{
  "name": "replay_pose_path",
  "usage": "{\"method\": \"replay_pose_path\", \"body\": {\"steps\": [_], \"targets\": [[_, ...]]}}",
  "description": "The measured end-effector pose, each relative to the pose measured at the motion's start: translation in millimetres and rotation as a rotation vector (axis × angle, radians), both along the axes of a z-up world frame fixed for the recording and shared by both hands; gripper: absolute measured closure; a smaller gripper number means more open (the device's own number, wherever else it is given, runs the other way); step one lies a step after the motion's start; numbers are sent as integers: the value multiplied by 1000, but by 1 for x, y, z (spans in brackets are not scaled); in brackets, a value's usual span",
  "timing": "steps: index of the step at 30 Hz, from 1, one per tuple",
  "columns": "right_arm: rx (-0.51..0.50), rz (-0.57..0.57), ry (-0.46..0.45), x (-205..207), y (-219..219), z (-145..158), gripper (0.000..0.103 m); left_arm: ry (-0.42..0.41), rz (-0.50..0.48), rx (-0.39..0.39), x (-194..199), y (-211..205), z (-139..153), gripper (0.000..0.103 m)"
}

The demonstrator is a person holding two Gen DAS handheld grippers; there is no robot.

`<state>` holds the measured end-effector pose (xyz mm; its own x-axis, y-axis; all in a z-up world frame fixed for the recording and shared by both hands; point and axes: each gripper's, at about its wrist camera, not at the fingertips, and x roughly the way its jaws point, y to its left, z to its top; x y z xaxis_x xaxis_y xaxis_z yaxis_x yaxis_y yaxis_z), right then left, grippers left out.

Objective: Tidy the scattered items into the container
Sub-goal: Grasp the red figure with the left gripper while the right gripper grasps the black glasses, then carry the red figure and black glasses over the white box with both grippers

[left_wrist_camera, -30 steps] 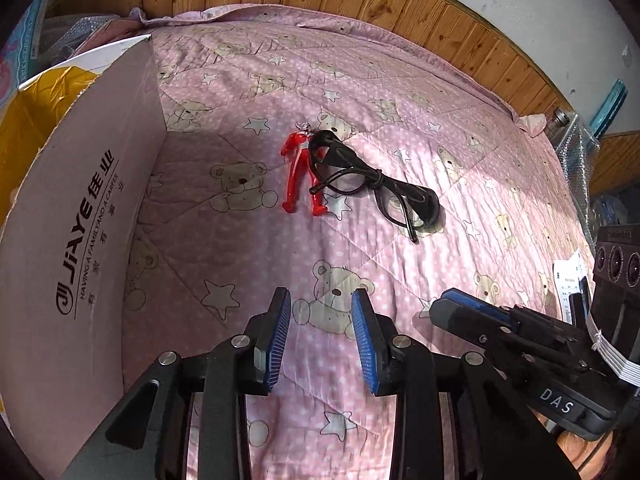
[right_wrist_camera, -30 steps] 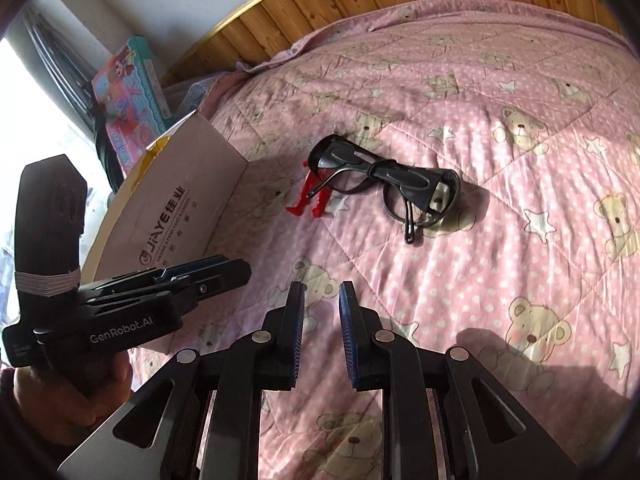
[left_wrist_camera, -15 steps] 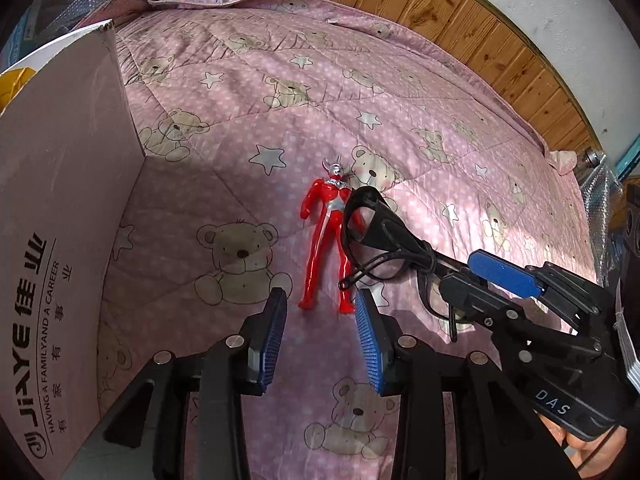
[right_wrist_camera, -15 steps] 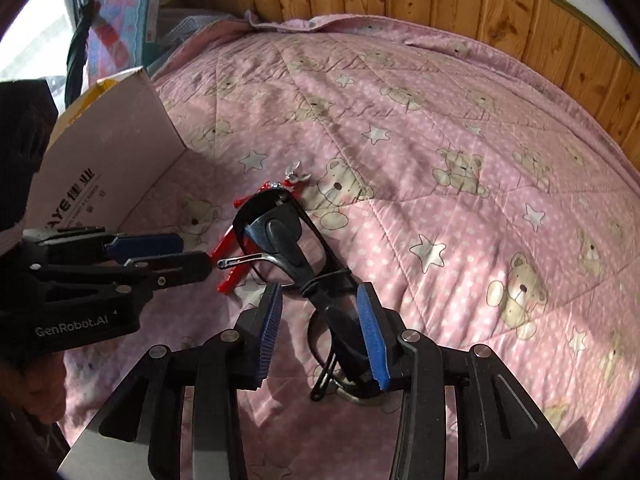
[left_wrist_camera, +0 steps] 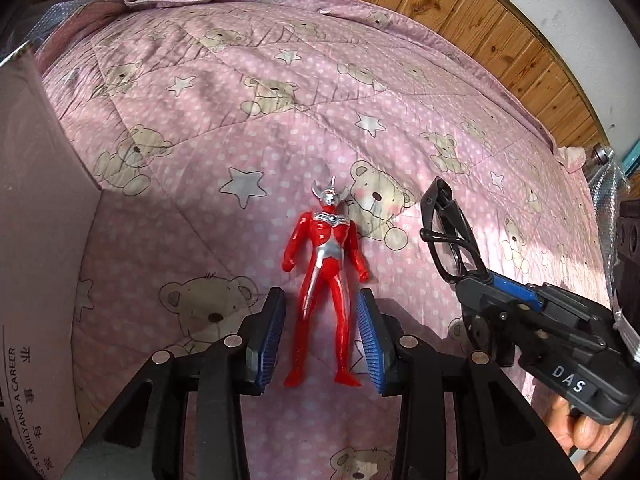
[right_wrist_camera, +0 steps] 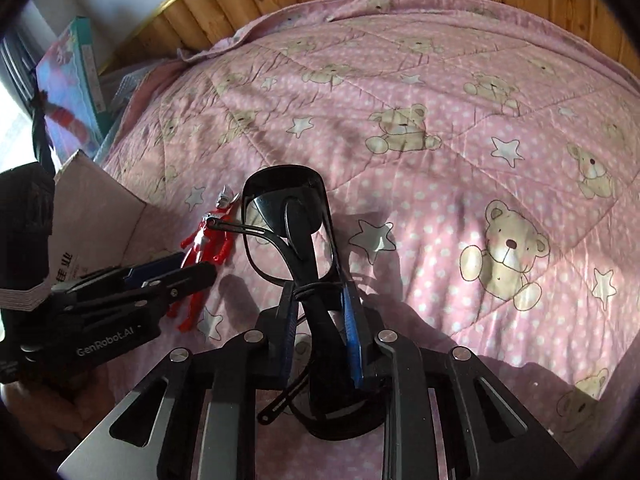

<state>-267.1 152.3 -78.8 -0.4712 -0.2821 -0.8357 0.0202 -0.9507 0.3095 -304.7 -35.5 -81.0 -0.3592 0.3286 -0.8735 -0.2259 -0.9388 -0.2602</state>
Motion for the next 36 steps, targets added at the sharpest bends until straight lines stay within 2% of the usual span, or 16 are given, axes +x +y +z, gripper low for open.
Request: {"method": "replay_pose_path", "body": {"steps": [4, 7, 8, 9, 10, 12, 14, 18, 26, 36], "targets": [[30, 8, 17, -4, -7, -5, 77, 67, -49, -52, -5, 17, -2, 63], [40, 14, 19, -11, -8, -10, 65, 101, -94, -116, -7, 25, -3, 67], [53, 27, 39, -11, -10, -11, 65, 110, -99, -119, -8, 24, -3, 69], [80, 42, 50, -10, -12, -12, 66, 113, -96, -115, -9, 22, -3, 75], [96, 48, 59, -9, -15, -11, 67, 107, -85, -106, -10, 19, -3, 76], [64, 22, 46, -5, -11, -9, 68, 80, -57, -49, -10, 8, -1, 76], [22, 0, 52, 3, -7, -4, 68, 83, -50, -45, -5, 4, 4, 76], [-38, -25, 61, 28, -7, 6, 68, 93, -42, -26, 15, -4, 19, 76], [-112, -45, 46, 94, -27, 10, 68, 132, -58, -79, 67, -10, 48, 76], [-152, -8, 44, 163, -73, 17, 68, 163, -68, -49, 137, -33, 83, 76]]}}
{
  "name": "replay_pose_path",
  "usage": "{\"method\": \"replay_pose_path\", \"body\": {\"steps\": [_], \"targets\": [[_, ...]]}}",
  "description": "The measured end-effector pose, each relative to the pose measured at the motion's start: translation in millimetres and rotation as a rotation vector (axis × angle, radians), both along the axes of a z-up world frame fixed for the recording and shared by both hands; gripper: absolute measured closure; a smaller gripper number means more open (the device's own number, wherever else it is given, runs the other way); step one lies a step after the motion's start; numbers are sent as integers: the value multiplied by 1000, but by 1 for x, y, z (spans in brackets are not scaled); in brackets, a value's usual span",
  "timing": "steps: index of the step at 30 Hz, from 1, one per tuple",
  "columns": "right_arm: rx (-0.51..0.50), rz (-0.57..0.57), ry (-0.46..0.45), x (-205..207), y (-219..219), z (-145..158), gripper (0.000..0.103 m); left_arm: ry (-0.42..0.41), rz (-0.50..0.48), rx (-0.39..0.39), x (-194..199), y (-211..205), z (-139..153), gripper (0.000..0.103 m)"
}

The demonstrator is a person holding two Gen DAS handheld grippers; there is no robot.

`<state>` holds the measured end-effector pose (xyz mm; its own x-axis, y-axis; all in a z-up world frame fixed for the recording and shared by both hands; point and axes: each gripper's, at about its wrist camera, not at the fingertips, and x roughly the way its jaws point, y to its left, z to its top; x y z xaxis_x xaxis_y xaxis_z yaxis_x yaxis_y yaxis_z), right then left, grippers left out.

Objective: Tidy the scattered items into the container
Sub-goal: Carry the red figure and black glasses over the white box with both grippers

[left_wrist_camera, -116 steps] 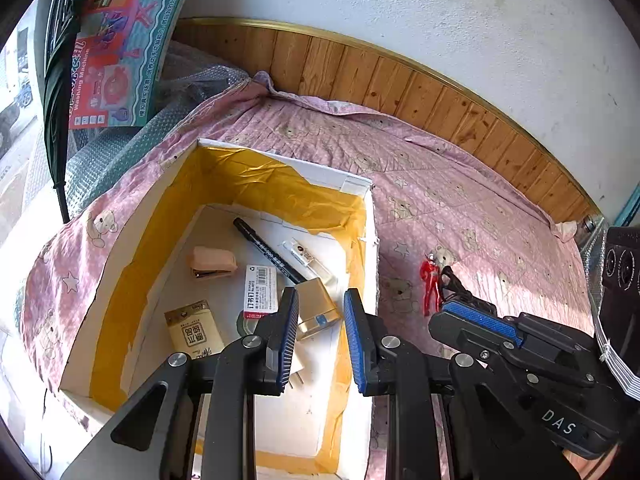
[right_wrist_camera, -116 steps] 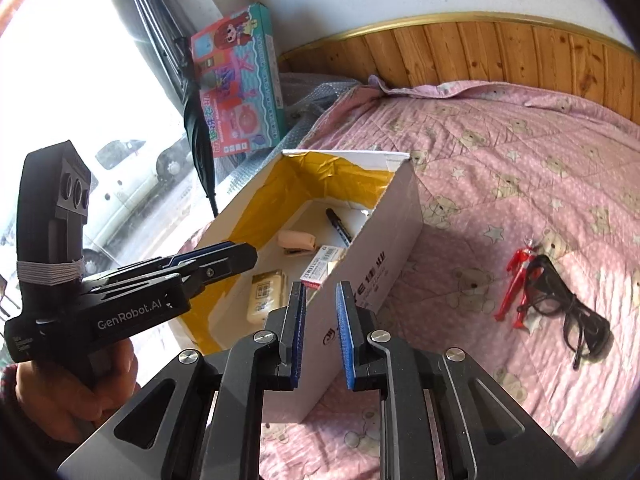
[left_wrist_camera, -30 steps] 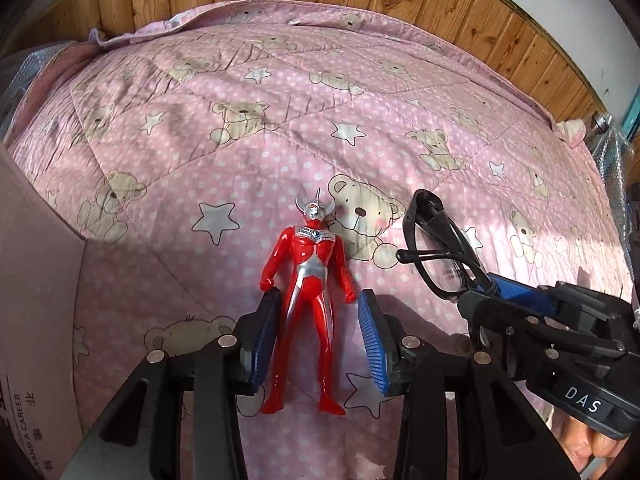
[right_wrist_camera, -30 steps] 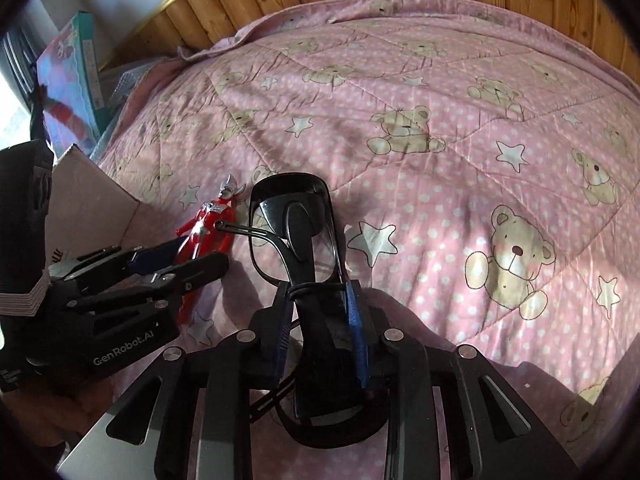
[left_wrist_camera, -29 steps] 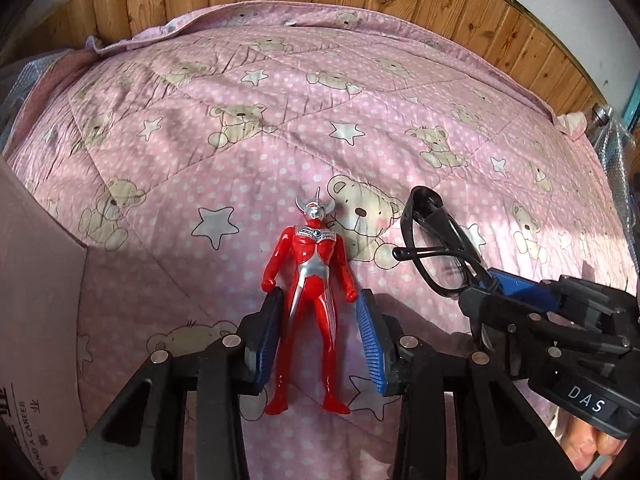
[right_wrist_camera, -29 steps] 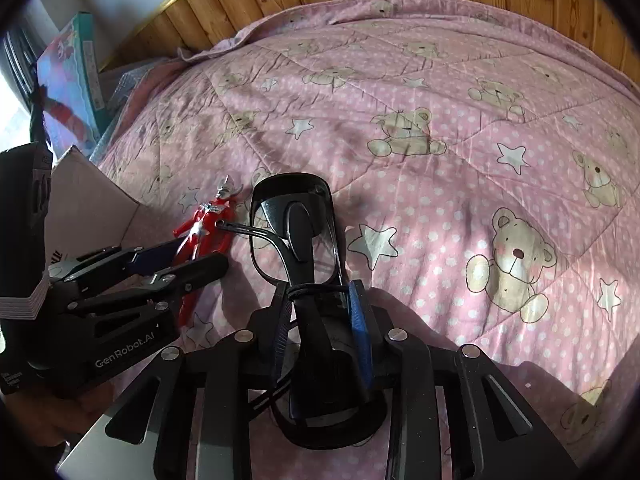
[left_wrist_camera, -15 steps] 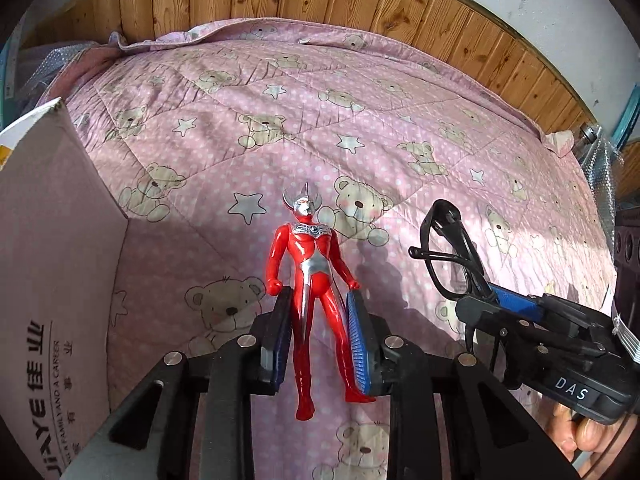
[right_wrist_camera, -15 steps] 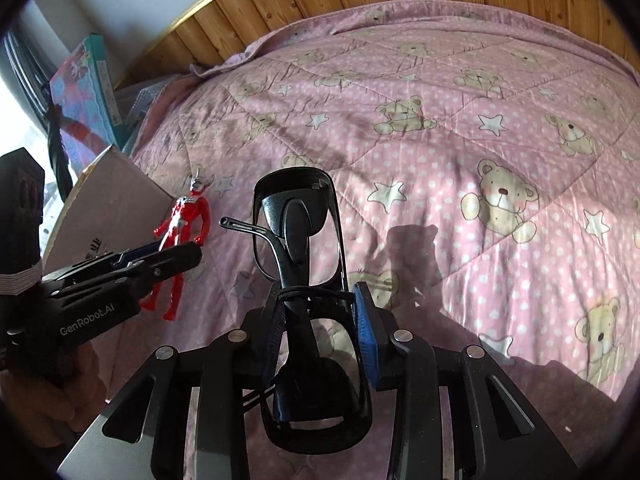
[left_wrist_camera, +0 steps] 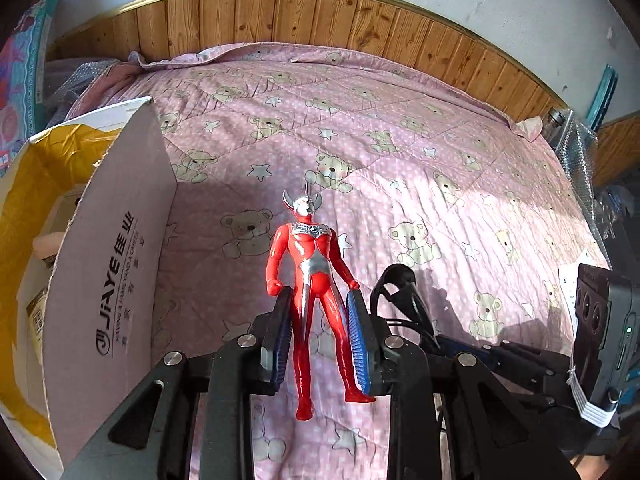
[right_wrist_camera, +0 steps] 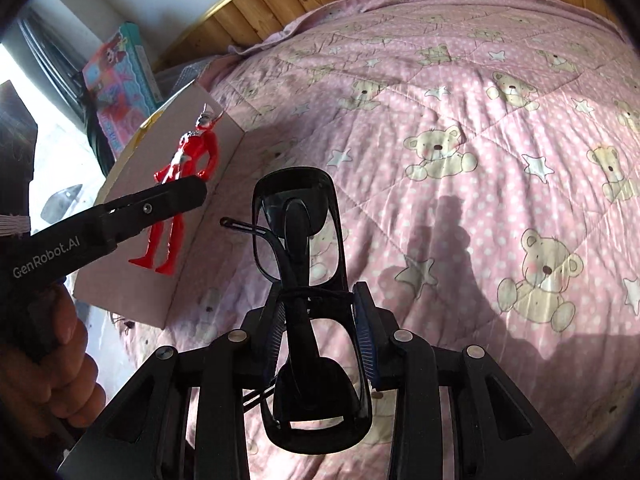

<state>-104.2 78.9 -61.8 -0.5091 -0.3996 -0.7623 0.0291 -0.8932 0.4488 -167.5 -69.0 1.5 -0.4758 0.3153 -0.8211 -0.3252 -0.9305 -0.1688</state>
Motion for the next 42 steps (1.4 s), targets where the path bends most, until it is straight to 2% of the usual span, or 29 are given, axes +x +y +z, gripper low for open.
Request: {"method": "replay_pose_path", "body": {"steps": [10, 22, 34, 42], "targets": [[18, 57, 29, 44, -38, 21, 68, 33, 23, 50, 57, -35, 24, 76], [27, 97, 56, 71, -74, 43, 68, 75, 50, 109, 94, -75, 45, 76], [45, 146, 126, 69, -108, 85, 68, 122, 128, 196, 117, -147, 70, 76], [74, 200, 173, 54, -132, 108, 68, 184, 187, 215, 112, -196, 95, 76]]}}
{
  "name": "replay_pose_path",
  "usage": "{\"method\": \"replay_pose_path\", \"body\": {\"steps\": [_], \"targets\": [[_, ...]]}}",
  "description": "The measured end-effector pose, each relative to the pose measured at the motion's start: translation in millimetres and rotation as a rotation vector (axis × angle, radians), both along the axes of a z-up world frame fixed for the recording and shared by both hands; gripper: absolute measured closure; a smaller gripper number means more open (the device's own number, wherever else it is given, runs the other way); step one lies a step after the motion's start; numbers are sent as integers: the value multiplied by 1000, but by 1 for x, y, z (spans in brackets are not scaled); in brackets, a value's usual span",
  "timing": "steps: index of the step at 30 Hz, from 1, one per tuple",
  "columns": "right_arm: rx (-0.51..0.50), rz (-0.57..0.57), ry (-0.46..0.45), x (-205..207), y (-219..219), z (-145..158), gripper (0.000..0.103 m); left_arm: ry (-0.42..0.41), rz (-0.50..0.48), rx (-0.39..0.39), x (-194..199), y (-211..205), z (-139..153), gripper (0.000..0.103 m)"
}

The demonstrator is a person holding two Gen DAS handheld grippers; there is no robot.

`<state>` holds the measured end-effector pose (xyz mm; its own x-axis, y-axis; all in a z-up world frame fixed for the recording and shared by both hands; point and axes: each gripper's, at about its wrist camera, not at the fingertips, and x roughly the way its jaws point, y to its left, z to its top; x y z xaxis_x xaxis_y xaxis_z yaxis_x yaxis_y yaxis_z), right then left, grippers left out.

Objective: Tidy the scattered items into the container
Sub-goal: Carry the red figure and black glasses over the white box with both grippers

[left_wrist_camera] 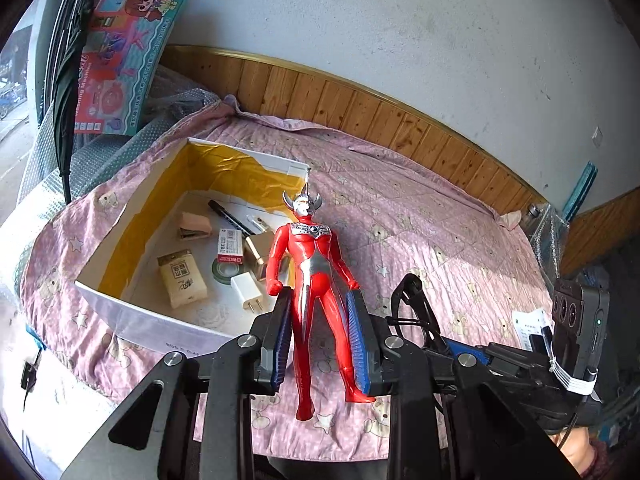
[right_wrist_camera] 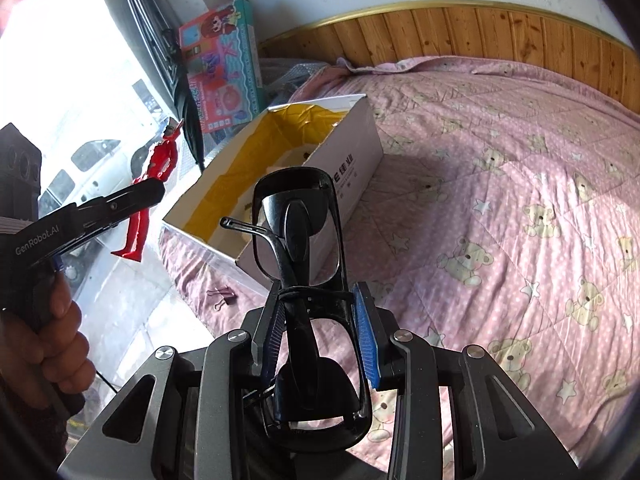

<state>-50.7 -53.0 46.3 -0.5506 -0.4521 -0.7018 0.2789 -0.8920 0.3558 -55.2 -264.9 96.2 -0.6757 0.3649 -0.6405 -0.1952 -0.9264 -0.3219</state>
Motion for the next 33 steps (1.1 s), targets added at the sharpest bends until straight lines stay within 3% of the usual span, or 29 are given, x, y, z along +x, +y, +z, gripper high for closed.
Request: {"method": "replay_pose_path", "body": {"steps": [8, 14, 22, 33], "targets": [[32, 61, 46, -18, -21, 22, 68, 50, 40, -54, -24, -41, 21, 76], [57, 114, 81, -31, -38, 37, 68, 36, -4, -156, -49, -54, 23, 76], [82, 212, 141, -51, -69, 57, 68, -6, -96, -337, -84, -56, 13, 76], [160, 365, 216, -75, -111, 64, 68, -137, -173, -389, -128, -66, -16, 76]]}}
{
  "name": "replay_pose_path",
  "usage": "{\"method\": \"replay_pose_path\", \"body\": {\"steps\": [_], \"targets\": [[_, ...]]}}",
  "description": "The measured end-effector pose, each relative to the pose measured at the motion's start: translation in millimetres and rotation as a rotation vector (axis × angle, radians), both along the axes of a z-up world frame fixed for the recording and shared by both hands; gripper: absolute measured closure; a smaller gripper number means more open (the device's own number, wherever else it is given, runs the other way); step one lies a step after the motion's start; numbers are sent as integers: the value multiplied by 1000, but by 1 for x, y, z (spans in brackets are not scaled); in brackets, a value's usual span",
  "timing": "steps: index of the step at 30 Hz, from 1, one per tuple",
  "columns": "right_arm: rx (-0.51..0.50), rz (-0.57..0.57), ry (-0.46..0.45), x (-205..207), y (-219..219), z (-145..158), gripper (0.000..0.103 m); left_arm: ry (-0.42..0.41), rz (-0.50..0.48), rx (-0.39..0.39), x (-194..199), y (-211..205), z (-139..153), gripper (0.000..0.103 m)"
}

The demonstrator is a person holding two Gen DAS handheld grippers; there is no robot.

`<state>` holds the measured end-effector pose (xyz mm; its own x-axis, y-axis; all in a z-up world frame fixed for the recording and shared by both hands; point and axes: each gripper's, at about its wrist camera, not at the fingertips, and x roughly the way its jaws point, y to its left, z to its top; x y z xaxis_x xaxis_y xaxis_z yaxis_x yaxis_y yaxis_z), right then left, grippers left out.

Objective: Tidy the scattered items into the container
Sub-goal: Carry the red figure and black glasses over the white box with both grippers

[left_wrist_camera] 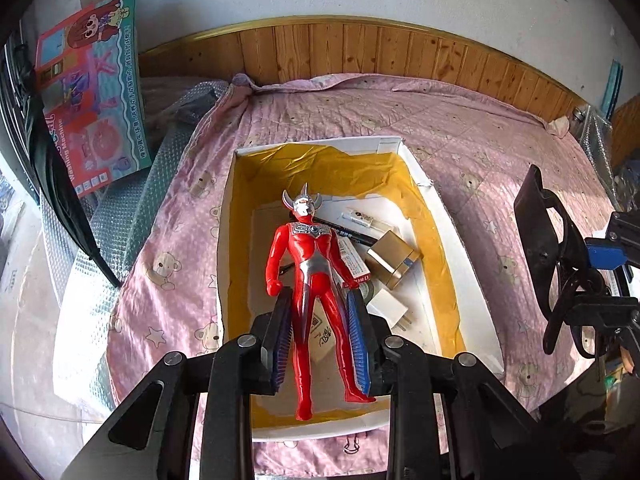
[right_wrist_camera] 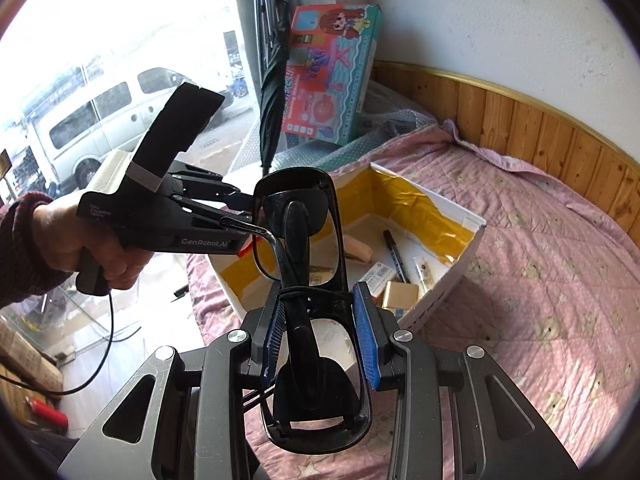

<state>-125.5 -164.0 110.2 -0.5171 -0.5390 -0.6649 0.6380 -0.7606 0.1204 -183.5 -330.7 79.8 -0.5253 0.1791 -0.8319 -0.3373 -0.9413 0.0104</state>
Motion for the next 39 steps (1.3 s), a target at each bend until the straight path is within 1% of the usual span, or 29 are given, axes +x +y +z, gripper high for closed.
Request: {"method": "replay_pose_path", "body": {"steps": [3, 10, 14, 17, 23, 26, 30, 32, 36, 39], "targets": [[37, 58, 30, -2, -12, -3, 68, -9, -17, -28, -11, 0, -3, 76], [163, 176, 105, -10, -40, -16, 69, 5, -42, -84, -38, -6, 0, 76], [202, 242, 136, -12, -54, -19, 69, 8, -30, -93, -53, -13, 3, 76], [241, 286, 156, -11, -63, -26, 69, 10, -19, -85, -61, -18, 7, 76], [312, 355, 189, -9, -79, -41, 69, 17, -43, -82, -71, -15, 15, 76], [350, 390, 207, -6, -86, -47, 69, 17, -66, -92, -79, -9, 17, 76], [365, 407, 179, -13, -88, -53, 69, 17, -107, -116, -87, 2, 20, 76], [341, 416, 133, -21, -87, -55, 69, 14, -139, -135, -93, 10, 21, 76], [262, 439, 30, -38, -86, -58, 69, 3, -198, -179, -106, 25, 19, 76], [248, 450, -5, -46, -86, -60, 69, -20, -230, -221, -115, 33, 11, 76]]}}
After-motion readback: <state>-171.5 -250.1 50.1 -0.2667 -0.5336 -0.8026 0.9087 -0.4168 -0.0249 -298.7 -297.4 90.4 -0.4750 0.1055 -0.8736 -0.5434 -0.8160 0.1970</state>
